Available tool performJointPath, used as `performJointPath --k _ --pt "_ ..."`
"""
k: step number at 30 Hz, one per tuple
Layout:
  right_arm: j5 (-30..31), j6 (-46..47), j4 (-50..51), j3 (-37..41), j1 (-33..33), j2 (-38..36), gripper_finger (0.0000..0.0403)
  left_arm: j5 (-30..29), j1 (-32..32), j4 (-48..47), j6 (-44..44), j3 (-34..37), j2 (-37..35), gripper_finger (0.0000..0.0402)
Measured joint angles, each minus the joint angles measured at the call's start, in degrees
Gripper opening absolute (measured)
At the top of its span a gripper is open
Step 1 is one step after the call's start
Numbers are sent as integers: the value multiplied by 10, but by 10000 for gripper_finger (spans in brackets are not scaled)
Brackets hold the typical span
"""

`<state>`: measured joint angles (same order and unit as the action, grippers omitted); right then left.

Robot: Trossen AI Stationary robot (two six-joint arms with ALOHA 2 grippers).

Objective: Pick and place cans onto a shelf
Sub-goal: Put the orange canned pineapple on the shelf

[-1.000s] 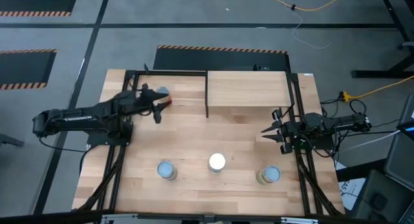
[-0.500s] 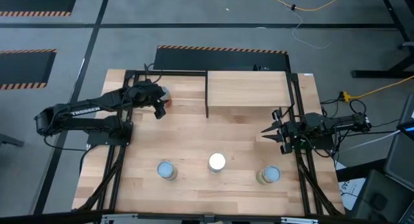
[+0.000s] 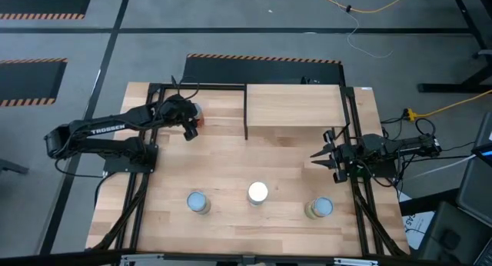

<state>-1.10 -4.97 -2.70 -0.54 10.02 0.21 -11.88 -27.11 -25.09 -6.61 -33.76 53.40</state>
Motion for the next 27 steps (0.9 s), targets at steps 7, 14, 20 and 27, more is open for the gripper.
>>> performJointPath --k 7,14,20,27 --pt "0 0 0 0 0 0 85 -2 -3 -14 -2 -2 17 176" --pt "0 0 0 0 0 0 85 -4 -3 -23 -2 -2 25 173" --pt "0 0 0 0 0 0 85 -13 -3 -24 -2 -2 25 131" --pt "0 0 0 0 0 0 85 -14 -3 -26 -2 -2 25 77"
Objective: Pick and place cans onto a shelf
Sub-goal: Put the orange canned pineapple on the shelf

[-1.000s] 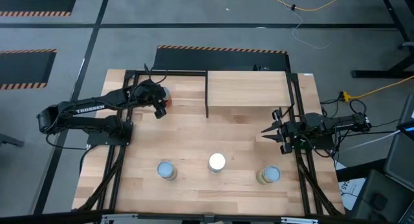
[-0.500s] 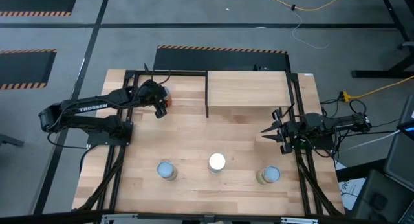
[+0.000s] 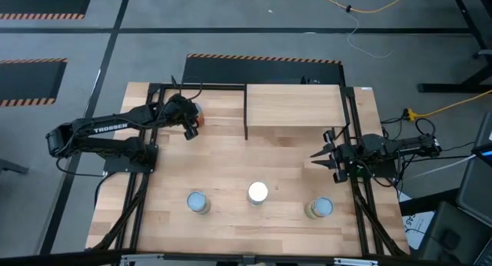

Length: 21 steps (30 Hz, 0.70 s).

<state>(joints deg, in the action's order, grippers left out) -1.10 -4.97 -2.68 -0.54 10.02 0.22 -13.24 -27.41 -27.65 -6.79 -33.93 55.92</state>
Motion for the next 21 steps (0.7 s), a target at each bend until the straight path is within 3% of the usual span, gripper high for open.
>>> performJointPath --k 9,21 --pt "0 4 0 0 0 0 85 -10 0 4 2 1 -1 6" --pt "1 111 -1 0 0 0 86 -10 0 4 2 1 -1 4"
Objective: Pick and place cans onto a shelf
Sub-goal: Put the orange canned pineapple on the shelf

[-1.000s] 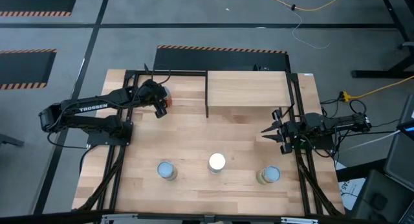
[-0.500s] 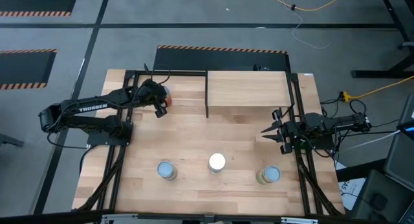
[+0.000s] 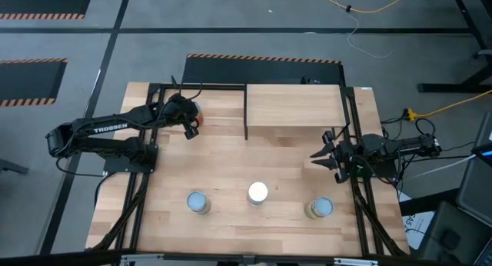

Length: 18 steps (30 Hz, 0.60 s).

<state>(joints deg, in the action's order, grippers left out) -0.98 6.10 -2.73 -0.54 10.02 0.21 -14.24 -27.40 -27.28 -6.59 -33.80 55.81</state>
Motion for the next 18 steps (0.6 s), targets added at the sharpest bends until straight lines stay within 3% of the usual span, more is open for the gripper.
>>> performJointPath --k 5,18 --pt "2 27 0 0 0 0 107 0 0 0 3 0 0 2" --pt "88 41 -9 0 0 0 266 3 0 2 4 0 0 2"
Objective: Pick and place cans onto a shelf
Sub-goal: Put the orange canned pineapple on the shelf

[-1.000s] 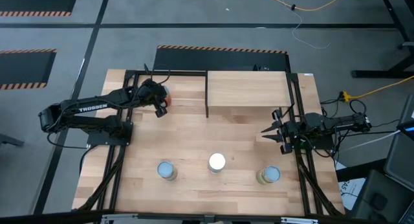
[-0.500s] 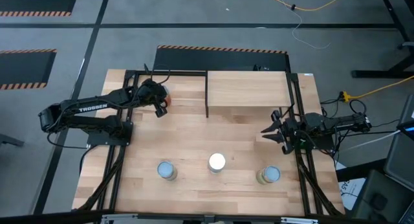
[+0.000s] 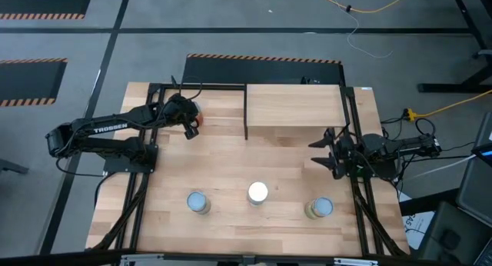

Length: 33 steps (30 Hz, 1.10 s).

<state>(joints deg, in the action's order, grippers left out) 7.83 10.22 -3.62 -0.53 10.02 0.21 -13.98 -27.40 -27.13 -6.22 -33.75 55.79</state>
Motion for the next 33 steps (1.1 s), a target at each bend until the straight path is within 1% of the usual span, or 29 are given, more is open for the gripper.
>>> performJointPath --k 4,9,13,16,22,28,33 --pt "27 0 -7 0 0 0 283 0 0 13 0 1 0 1" --pt "31 -2 -45 0 0 0 282 1 0 20 0 -1 1 1" --pt "32 -27 -77 0 0 0 281 4 0 10 1 -22 2 1" --pt "33 -46 -92 0 0 1 281 4 0 7 1 -53 1 0" --pt "33 -63 -94 0 0 0 281 3 1 -37 1 -129 1 0" --pt "82 -67 -94 0 0 0 281 2 20 -50 -4 -199 1 0" --pt "104 -79 -94 0 0 0 281 1 40 -59 -4 -255 2 0"
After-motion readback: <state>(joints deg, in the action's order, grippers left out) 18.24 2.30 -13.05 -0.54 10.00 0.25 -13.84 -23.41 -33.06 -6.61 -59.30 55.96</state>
